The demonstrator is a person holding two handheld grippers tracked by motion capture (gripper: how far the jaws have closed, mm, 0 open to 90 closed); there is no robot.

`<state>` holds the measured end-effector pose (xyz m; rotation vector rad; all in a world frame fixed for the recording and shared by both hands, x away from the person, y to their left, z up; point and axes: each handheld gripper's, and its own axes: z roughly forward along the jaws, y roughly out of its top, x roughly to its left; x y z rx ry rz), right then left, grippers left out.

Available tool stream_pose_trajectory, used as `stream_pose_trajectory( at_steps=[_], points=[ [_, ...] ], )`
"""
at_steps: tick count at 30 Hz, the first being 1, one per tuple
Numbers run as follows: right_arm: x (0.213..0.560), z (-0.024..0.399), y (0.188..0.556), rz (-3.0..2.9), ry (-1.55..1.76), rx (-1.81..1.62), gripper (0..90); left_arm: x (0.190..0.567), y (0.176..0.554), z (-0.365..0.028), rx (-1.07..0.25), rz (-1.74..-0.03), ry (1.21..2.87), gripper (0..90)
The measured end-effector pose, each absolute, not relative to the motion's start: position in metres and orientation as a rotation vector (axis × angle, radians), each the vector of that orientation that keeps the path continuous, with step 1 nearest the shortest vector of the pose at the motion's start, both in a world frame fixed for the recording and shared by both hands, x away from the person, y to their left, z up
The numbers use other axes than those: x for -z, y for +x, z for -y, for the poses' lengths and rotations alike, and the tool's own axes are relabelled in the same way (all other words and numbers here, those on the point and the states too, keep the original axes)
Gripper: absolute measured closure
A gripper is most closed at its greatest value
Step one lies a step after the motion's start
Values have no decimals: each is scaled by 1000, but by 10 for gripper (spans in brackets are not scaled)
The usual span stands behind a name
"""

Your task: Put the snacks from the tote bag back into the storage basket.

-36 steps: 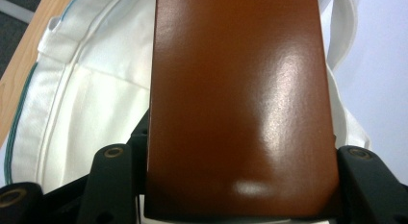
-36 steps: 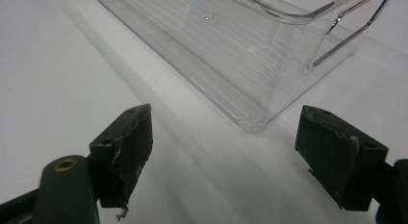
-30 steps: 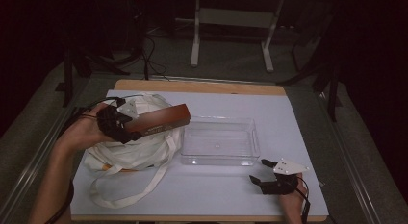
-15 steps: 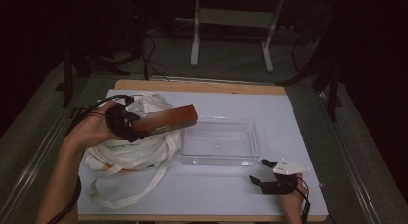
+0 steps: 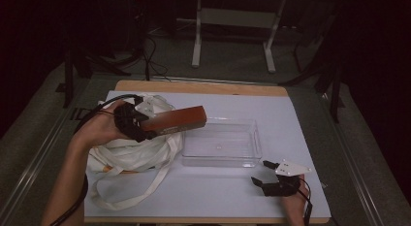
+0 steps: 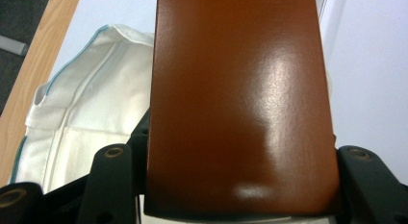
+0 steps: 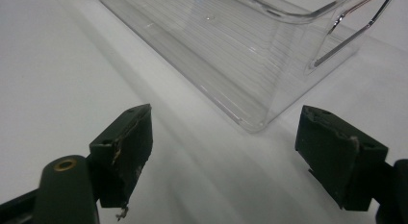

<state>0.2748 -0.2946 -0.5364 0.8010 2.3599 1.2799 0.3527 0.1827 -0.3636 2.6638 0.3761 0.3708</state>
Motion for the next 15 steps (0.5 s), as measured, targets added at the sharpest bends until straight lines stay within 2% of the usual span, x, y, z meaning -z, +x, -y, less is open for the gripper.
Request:
stream_pose_trajectory(
  at_steps=[15],
  points=[
    [536,295,275,-2360,801,-1281,206,366,354,-173,-358,-353,2665,436]
  ],
)
